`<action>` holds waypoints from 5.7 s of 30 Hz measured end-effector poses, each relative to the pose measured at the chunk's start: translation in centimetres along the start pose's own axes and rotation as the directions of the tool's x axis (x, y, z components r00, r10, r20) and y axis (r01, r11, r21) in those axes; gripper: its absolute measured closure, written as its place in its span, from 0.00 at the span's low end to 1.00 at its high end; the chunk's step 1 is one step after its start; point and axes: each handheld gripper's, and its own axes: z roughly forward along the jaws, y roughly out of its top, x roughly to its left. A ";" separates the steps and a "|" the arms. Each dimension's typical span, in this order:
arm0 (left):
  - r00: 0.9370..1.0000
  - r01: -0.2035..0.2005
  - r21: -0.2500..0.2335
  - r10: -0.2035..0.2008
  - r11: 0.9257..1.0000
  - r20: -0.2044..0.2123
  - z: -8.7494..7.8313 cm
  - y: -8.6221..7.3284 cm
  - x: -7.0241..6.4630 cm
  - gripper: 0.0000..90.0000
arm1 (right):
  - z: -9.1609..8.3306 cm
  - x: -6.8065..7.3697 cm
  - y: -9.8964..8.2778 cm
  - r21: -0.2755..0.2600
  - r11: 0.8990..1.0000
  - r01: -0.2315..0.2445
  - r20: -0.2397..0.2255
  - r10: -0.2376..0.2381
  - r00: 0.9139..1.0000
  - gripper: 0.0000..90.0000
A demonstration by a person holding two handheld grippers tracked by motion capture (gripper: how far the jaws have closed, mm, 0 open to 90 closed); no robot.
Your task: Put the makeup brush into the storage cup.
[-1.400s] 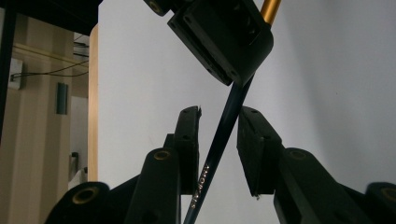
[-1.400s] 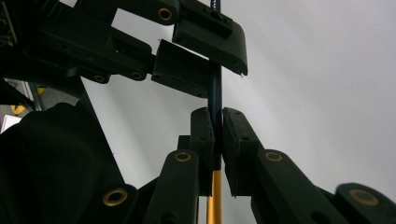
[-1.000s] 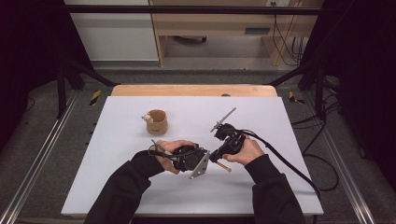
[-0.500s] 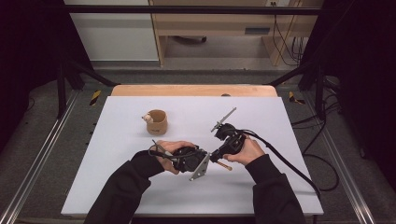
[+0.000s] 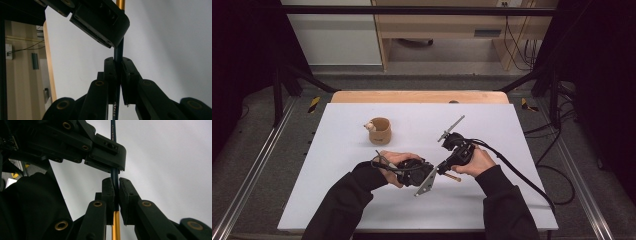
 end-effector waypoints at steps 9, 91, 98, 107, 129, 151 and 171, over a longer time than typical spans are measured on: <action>1.000 0.003 0.005 -0.003 1.000 0.005 -0.1 0.0 0.0 0.92 | 0.1 0.0 0.0 -0.004 1.000 0.005 0.000 -0.005 1.000 0.91; 0.696 0.690 -0.211 -0.714 0.692 -0.067 -4.1 -6.9 -1.2 0.92 | -3.1 -3.3 -10.8 -0.625 0.775 0.100 0.480 0.280 0.831 0.12; 0.609 0.747 -0.249 -0.785 0.616 -0.116 -4.4 -7.6 -1.5 0.92 | -3.1 -3.4 -11.4 -0.632 0.770 0.092 0.479 0.294 0.827 0.11; 0.456 0.808 -0.334 -0.874 0.485 -0.167 -4.7 -8.6 -1.5 0.92 | -2.9 -3.8 -12.5 -0.631 0.772 0.077 0.482 0.311 0.819 0.11; 0.204 0.824 -0.474 -0.943 0.311 -0.264 -6.0 -11.6 -0.2 0.92 | -2.2 -3.7 -12.7 -0.633 0.769 0.086 0.499 0.321 0.805 0.10; 0.122 0.813 -0.515 -0.944 0.273 -0.308 -5.7 -13.3 2.6 0.92 | -2.1 -3.7 -12.6 -0.636 0.767 0.085 0.490 0.316 0.812 0.10; 0.087 0.816 -0.521 -0.945 0.248 -0.314 -3.9 -14.7 4.4 0.92 | -1.8 -3.9 -12.5 -0.629 0.772 0.086 0.494 0.312 0.812 0.10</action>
